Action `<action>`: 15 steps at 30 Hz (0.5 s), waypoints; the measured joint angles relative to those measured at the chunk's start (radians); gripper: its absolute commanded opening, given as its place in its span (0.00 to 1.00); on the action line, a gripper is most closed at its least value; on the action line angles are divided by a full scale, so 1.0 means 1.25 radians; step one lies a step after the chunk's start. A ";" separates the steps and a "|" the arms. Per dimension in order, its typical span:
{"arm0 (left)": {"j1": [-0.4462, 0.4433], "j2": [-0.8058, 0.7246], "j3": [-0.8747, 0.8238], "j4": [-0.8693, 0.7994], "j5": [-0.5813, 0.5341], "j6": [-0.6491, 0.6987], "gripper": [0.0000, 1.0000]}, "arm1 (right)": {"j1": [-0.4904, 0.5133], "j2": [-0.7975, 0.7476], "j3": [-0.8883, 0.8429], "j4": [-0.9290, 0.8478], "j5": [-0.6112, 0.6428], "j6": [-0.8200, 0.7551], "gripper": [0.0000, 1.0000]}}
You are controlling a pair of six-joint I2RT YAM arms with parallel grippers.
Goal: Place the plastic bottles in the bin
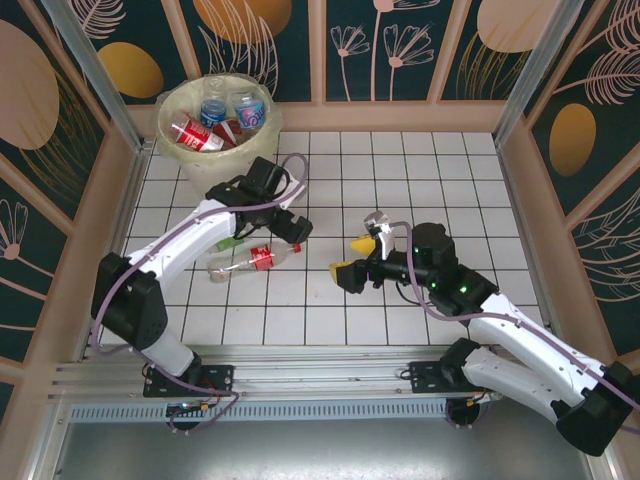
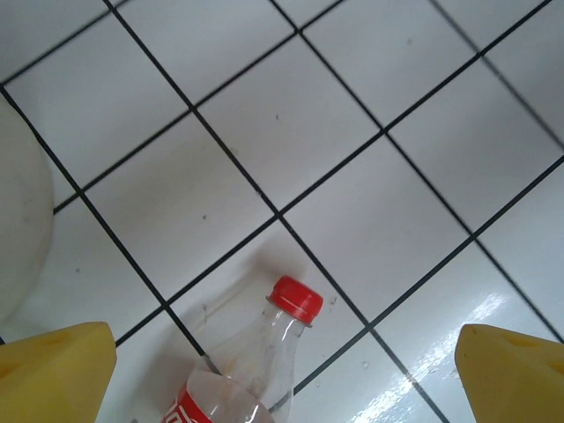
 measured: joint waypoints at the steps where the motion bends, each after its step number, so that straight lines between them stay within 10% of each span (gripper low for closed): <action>1: -0.003 0.007 0.000 -0.004 -0.010 0.002 0.98 | -0.001 0.000 0.000 -0.001 0.000 0.000 0.99; 15: -0.020 0.136 -0.005 -0.071 -0.133 0.009 0.96 | -0.008 0.000 0.000 -0.004 -0.003 0.000 0.99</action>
